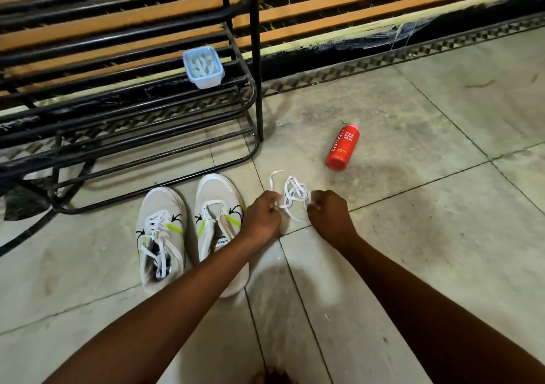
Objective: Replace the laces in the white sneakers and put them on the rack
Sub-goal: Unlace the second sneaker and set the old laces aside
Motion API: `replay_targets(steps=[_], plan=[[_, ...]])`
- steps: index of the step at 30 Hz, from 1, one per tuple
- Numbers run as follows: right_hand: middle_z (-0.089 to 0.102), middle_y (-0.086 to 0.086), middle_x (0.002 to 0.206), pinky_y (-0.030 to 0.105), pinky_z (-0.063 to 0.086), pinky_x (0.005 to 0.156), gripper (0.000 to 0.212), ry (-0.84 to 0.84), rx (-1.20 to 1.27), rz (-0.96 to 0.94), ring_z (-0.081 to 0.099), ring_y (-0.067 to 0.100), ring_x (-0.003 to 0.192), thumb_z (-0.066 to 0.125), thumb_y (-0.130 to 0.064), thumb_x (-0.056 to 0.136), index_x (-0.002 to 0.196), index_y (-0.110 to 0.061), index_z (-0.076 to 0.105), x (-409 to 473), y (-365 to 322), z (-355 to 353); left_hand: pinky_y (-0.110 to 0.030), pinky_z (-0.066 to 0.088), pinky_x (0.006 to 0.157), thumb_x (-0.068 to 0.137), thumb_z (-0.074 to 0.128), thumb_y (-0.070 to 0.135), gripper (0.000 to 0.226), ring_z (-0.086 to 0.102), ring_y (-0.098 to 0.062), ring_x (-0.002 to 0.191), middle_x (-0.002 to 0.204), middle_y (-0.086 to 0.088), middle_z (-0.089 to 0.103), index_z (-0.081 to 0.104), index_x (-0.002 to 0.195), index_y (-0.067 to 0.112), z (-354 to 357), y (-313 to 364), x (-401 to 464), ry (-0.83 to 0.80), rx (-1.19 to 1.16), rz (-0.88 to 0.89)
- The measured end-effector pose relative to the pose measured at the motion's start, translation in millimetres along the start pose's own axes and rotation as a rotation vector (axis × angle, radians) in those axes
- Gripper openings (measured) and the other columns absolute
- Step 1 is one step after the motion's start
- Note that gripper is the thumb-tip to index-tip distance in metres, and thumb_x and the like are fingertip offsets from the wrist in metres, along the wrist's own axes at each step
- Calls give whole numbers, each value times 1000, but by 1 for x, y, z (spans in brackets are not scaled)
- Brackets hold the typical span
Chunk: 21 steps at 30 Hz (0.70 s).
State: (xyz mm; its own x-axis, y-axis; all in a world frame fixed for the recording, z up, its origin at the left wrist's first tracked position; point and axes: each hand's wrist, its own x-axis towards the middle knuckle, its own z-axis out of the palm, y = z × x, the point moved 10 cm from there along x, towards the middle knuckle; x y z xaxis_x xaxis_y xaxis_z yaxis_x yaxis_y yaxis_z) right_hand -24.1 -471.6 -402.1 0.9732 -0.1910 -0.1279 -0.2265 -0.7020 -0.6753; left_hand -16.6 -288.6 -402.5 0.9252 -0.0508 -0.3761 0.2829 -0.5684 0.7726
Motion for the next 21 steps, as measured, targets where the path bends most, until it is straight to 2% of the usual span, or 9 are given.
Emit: replay_targets(steps=[3,5,8,9,12,14,16,18,21], plan=[[63,21,108,28,42,87,24,90,14,-49,62,34,101,68,-3,85,108,3,67,-16,-8,-8,-19,43,84,94,52,1,36,63,-12,104,116,3,70,67,123,15,-20,7,-17,82,52,154],[63,17,102,23,38,81,24,131,42,-62,62,30,95,69,-3,83,106,2,67,-25,-16,-7,-22,51,86,94,56,1,28,68,-9,100,108,7,72,70,113,17,-39,12,-31,143,22,222],[65,6,91,29,47,84,20,164,175,-54,63,23,86,70,-3,78,98,-6,69,-34,-28,3,-27,56,92,92,59,1,28,69,0,97,103,13,74,73,107,20,-65,12,-51,222,20,293],[65,3,87,29,49,83,18,158,220,-67,64,20,83,70,-3,77,95,-9,69,-36,-37,9,-28,56,92,90,59,2,30,70,-2,97,104,12,75,74,108,20,-77,11,-59,268,45,323],[69,-1,88,16,49,77,19,83,296,-118,63,6,78,75,-9,81,99,-11,72,-44,-65,34,-26,51,95,86,61,-3,37,70,-16,102,118,5,74,73,115,16,-105,7,-78,372,156,376],[69,0,92,20,54,76,22,34,304,-197,64,6,80,78,-14,81,102,-12,72,-50,-85,50,-23,45,93,84,62,-4,38,67,-25,105,121,-6,72,70,118,10,-116,-2,-82,387,280,371],[67,1,94,30,57,77,24,-4,288,-269,65,11,82,79,-18,80,103,-13,72,-56,-98,61,-27,40,80,86,62,0,24,64,-34,98,107,-15,69,65,109,5,-116,-15,-80,335,390,340],[66,2,94,33,56,78,28,-36,233,-338,65,16,85,79,-26,79,104,-14,72,-61,-108,72,-30,33,68,91,59,9,7,63,-39,86,92,-20,66,57,97,5,-113,-26,-77,267,487,275],[66,4,98,36,55,85,39,-79,185,-353,66,21,90,78,-31,78,111,-12,72,-65,-114,84,-31,38,65,90,58,17,9,65,-39,82,86,-21,68,52,88,10,-109,-37,-73,194,449,157]])
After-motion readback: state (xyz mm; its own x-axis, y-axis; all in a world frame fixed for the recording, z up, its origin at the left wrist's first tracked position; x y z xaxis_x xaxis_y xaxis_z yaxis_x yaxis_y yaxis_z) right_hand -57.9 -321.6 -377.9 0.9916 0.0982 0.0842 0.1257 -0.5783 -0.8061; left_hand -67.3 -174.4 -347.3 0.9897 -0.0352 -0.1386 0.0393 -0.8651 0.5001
